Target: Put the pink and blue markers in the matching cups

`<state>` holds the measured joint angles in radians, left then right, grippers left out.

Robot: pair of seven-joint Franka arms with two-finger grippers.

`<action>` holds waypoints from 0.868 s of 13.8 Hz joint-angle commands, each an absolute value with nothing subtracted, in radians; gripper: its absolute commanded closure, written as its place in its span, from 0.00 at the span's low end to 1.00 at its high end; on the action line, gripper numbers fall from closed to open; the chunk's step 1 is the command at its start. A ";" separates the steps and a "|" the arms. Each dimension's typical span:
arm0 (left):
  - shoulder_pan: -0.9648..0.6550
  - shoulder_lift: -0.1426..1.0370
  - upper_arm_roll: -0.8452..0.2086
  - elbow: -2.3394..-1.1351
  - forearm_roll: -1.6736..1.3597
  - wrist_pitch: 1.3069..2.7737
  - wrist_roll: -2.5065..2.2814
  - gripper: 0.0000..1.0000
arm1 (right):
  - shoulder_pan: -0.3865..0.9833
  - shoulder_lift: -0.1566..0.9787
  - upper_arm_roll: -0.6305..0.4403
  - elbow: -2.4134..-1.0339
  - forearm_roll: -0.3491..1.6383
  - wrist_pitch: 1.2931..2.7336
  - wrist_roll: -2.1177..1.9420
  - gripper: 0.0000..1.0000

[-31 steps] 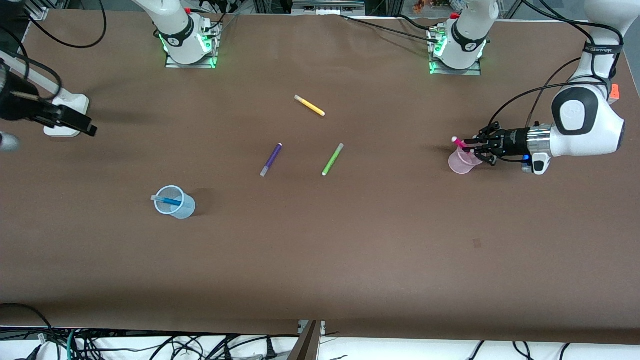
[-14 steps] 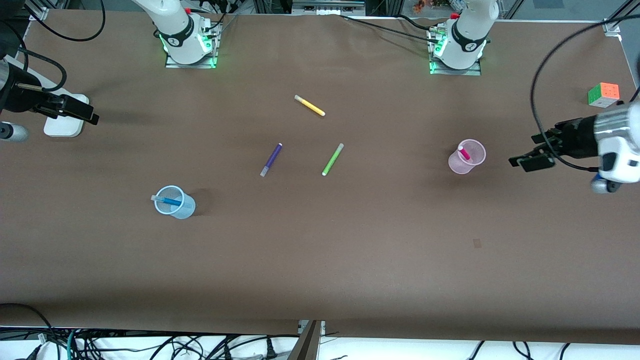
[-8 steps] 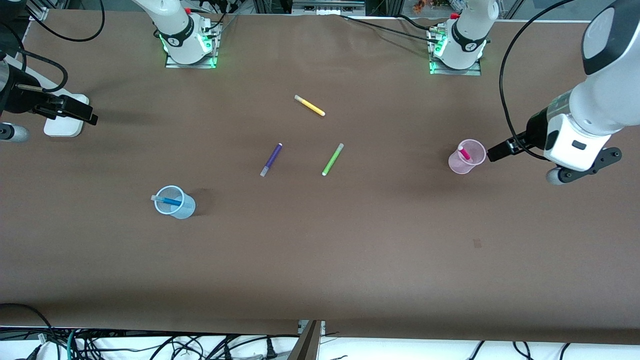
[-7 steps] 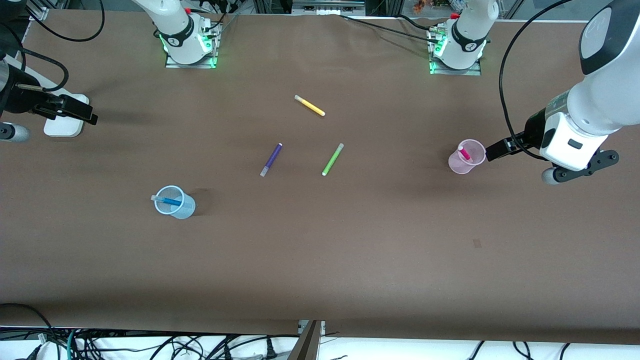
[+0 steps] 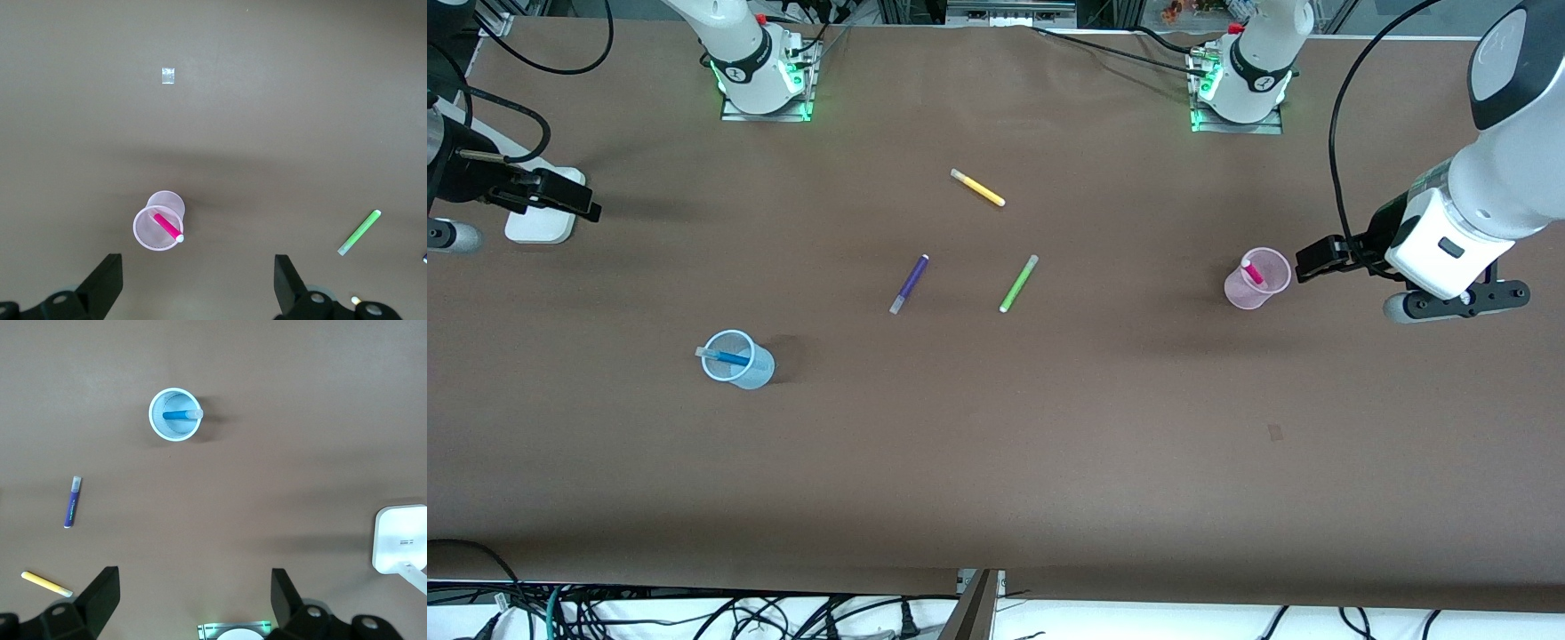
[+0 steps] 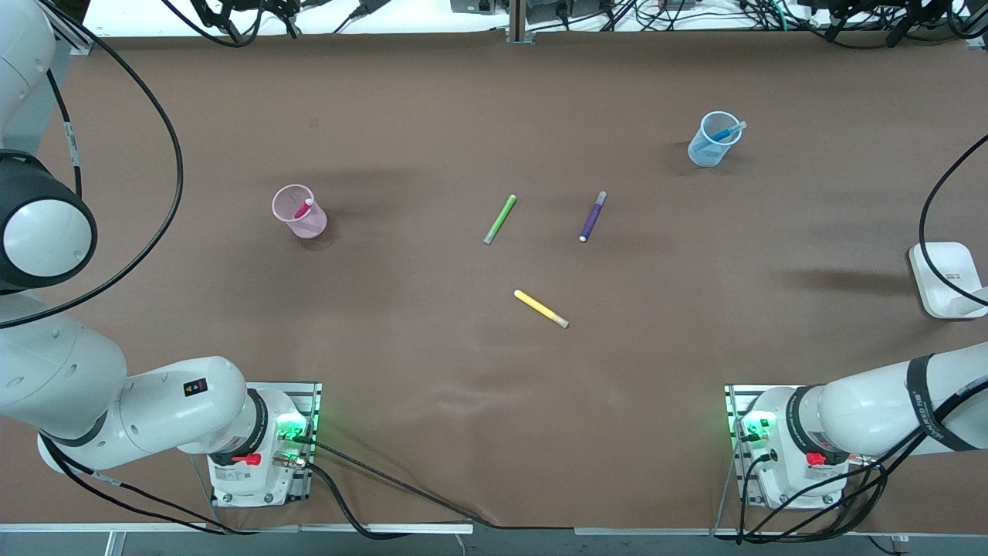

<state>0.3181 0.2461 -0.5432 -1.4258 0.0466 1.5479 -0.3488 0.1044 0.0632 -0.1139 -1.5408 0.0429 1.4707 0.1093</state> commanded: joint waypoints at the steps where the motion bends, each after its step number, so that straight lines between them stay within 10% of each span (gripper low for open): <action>1: 0.147 0.249 -0.392 -1.372 0.081 1.532 -0.321 0.00 | 0.089 0.077 -0.101 -1.509 0.029 1.451 0.094 0.00; 5: -0.147 0.209 -0.068 -1.384 0.068 1.528 -0.287 0.00 | 0.089 0.077 -0.103 -1.508 0.029 1.447 0.091 0.00; 12: -0.102 -0.014 -0.043 -1.744 0.066 1.770 -0.026 0.00 | 0.086 0.075 -0.103 -1.508 0.031 1.448 0.091 0.00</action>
